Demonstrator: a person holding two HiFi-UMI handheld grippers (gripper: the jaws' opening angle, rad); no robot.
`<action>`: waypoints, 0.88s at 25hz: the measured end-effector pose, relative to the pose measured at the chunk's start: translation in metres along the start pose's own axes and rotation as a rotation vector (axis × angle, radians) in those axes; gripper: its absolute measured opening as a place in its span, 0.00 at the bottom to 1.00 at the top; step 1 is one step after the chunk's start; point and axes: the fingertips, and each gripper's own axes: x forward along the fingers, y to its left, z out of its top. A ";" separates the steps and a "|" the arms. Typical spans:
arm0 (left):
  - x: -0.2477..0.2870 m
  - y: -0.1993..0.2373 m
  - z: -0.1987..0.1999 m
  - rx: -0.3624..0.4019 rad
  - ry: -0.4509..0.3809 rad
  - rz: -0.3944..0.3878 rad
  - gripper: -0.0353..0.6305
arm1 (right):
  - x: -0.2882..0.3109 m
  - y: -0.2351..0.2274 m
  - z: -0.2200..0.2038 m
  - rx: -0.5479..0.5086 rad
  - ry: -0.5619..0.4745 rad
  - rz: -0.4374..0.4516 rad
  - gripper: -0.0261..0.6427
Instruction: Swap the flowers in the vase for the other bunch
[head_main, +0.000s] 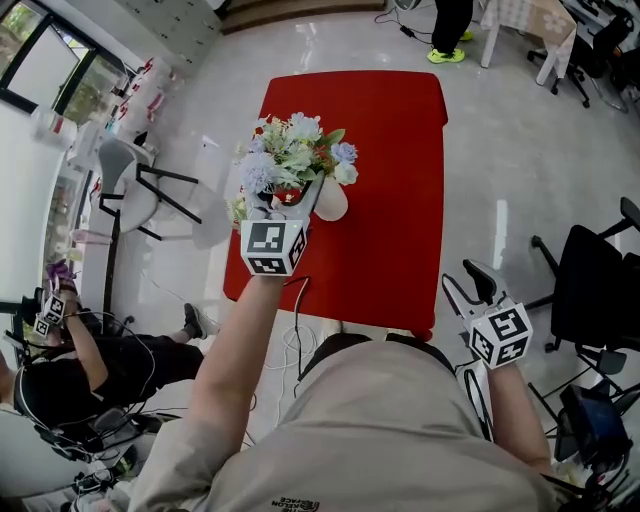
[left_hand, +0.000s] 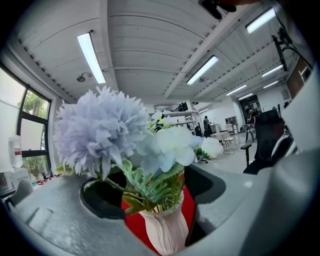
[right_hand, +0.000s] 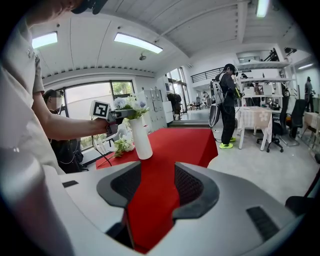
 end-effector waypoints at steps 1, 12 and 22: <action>-0.001 0.000 -0.001 0.001 -0.002 0.000 0.58 | 0.001 0.000 0.000 0.000 0.000 0.002 0.36; -0.009 -0.012 -0.009 -0.014 -0.017 0.036 0.72 | -0.009 -0.009 -0.020 0.005 -0.002 0.009 0.36; -0.010 0.010 -0.019 -0.233 -0.014 0.020 0.72 | -0.001 0.001 -0.017 0.008 0.006 0.020 0.36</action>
